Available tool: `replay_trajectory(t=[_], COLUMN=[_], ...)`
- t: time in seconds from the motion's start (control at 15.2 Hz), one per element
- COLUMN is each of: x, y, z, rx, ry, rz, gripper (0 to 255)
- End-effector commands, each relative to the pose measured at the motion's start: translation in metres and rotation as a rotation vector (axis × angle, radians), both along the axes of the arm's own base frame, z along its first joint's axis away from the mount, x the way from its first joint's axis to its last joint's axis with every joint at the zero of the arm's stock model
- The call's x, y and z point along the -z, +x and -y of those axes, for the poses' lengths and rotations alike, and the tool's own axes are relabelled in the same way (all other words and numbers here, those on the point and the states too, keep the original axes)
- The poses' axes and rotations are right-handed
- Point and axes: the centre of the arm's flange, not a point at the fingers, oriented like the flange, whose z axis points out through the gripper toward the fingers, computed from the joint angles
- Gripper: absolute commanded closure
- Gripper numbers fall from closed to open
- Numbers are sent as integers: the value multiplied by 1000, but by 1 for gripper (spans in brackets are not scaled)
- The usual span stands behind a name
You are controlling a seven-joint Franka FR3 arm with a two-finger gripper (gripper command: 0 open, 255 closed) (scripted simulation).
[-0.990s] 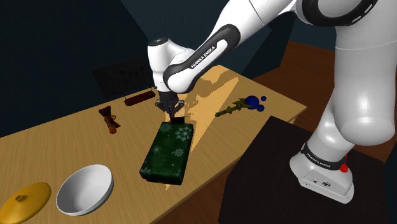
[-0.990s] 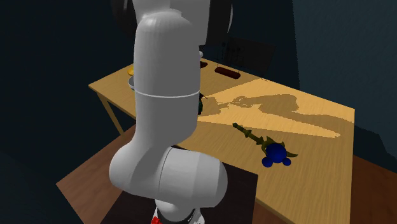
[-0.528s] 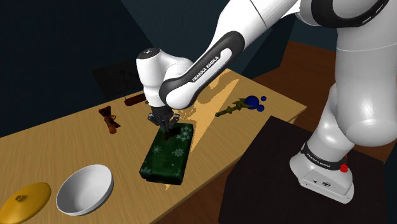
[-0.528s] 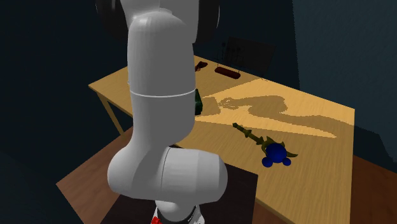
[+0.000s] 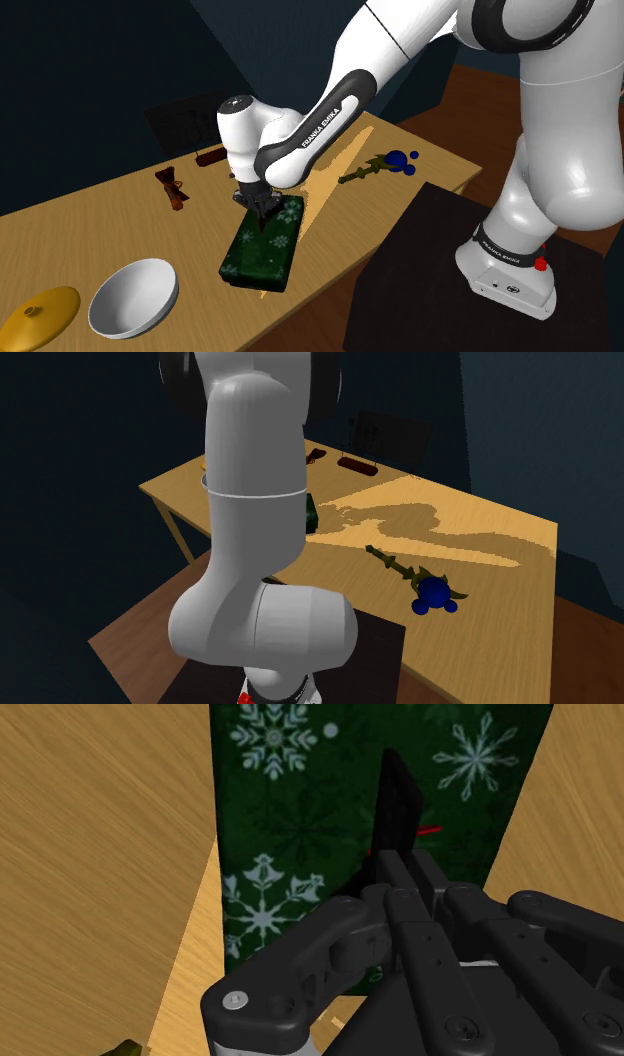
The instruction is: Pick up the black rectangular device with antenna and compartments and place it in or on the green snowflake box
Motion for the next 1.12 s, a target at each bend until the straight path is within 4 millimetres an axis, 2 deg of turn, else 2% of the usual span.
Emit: replay_trajectory(t=[0.0, 0.07, 0.59, 0.66, 0.99, 1.06], x=[16, 22, 22, 22, 22, 9], y=[1, 1, 1, 1, 1, 0], z=[2, 2, 2, 2, 2, 1], rx=[4, 4, 4, 4, 4, 4], ry=[-6, -6, -6, -6, -6, -6], rz=[-7, -7, -7, -7, -7, -7], gripper=[255, 255, 255, 0, 0, 0])
